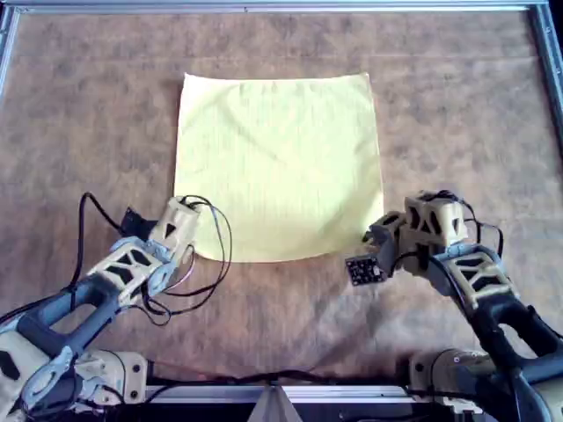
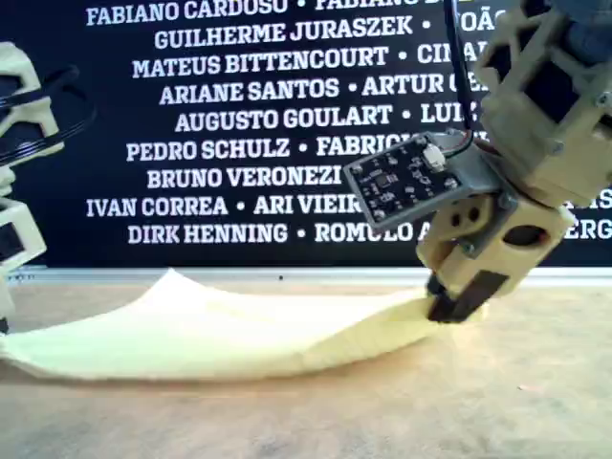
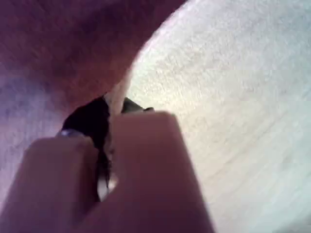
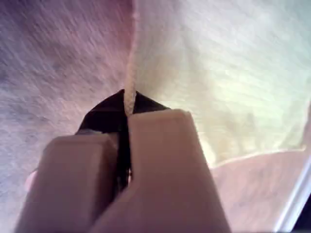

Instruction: Fold a cloth

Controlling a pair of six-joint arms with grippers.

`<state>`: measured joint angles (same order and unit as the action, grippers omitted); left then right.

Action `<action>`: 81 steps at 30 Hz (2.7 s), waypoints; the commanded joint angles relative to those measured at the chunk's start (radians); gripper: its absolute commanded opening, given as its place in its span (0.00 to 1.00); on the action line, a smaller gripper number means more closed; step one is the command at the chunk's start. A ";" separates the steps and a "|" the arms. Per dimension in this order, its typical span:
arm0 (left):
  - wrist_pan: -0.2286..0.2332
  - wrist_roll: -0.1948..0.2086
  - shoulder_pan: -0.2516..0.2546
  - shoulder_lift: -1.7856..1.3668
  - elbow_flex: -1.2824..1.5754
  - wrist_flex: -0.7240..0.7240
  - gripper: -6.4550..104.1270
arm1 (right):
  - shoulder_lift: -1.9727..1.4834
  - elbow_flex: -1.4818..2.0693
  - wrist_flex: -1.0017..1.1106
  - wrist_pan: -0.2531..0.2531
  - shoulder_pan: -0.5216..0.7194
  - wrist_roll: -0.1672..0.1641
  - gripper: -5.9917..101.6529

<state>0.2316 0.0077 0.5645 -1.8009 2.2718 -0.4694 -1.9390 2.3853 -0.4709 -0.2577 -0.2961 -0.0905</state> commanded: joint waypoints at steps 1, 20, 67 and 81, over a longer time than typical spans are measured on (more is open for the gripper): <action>0.005 0.012 -0.067 -0.057 -0.014 0.012 0.05 | -0.026 -0.038 0.038 0.005 -0.005 0.005 0.06; -0.006 0.002 -0.115 -0.034 -0.160 0.169 0.05 | 0.209 -0.144 0.471 0.083 0.005 0.003 0.06; -0.006 -0.008 -0.311 1.042 -1.313 0.574 0.45 | 1.223 -1.348 0.698 0.137 0.129 -0.015 0.43; -0.006 -0.023 -0.313 1.025 -1.296 0.557 0.61 | 1.197 -1.327 0.678 0.135 0.130 -0.014 0.72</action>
<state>0.2286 0.0031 0.2654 -0.7225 1.0308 0.0813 -0.6811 1.1121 0.1856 -0.1243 -0.1703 -0.0997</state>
